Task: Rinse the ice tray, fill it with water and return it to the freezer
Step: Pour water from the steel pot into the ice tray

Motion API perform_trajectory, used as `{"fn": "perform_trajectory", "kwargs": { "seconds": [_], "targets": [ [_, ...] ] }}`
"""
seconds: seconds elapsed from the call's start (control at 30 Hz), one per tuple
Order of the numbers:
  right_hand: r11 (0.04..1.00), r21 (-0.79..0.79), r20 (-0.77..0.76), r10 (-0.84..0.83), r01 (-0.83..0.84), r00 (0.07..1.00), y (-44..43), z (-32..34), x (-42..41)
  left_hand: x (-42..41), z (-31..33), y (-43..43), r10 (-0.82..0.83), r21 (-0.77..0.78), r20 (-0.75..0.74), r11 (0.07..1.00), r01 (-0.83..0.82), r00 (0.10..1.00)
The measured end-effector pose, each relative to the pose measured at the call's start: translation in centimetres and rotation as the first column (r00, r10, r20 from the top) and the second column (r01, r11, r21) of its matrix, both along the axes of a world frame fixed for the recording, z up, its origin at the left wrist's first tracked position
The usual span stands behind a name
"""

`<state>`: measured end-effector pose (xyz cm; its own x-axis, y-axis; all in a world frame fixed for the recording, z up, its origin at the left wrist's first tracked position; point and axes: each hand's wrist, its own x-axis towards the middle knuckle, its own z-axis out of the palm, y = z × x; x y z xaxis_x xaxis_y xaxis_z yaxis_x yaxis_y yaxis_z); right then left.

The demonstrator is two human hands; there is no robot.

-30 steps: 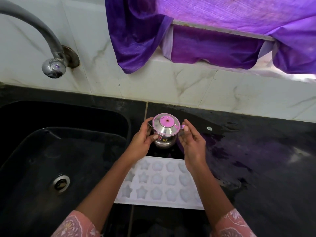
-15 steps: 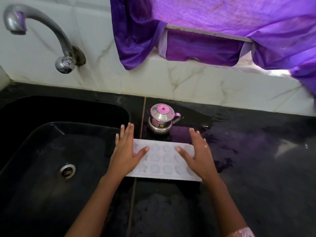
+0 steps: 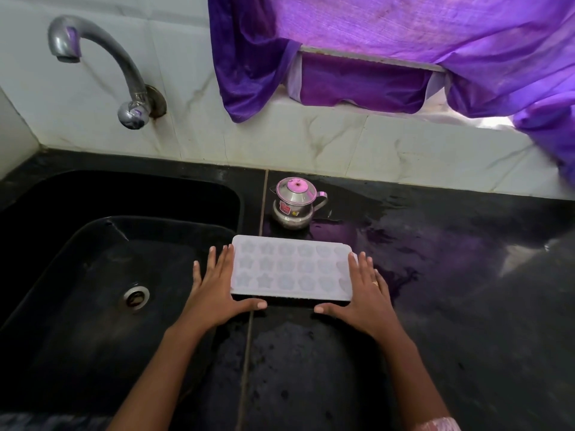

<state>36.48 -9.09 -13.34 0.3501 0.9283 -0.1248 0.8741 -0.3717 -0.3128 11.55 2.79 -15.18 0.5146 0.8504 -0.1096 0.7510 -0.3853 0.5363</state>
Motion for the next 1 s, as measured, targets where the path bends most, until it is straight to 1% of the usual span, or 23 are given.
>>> {"fn": "perform_trajectory", "kwargs": {
  "seconds": [0.13,0.27,0.53,0.67,0.77,0.9,1.0],
  "targets": [
    [0.999,0.011,-0.018,-0.034,0.034,0.999,0.2,-0.7,0.2,0.1,-0.7,0.1,-0.013,0.003,0.071,1.0,0.013,0.997],
    [0.997,0.063,-0.086,-0.043,0.048,0.995,0.3,-0.9,0.0,0.1,-1.0,0.0,-0.019,-0.018,0.157,1.0,0.022,0.987],
    [0.987,0.126,-0.249,-0.064,0.098,0.967,0.2,-1.0,-0.4,0.5,-1.1,0.0,-0.005,-0.043,0.218,0.999,0.014,0.976],
    [0.984,0.164,-0.27,-0.029,0.075,0.963,0.2,-0.2,-0.4,0.3,-1.1,-0.3,0.009,-0.037,0.258,0.999,0.001,0.966],
    [0.984,0.173,-0.251,0.0,0.045,0.968,0.2,0.6,-0.5,0.0,-0.6,-0.9,0.021,-0.017,0.306,1.0,-0.016,0.952],
    [0.987,0.159,-0.254,0.016,0.025,0.967,0.0,1.4,-1.5,-1.4,0.3,-1.7,0.039,-0.023,0.336,0.999,-0.033,0.941],
    [0.986,0.168,-0.256,0.032,0.011,0.966,-0.3,1.8,-2.5,-2.7,0.8,-2.6,0.061,-0.016,0.327,0.998,-0.059,0.943]
  ]
}}
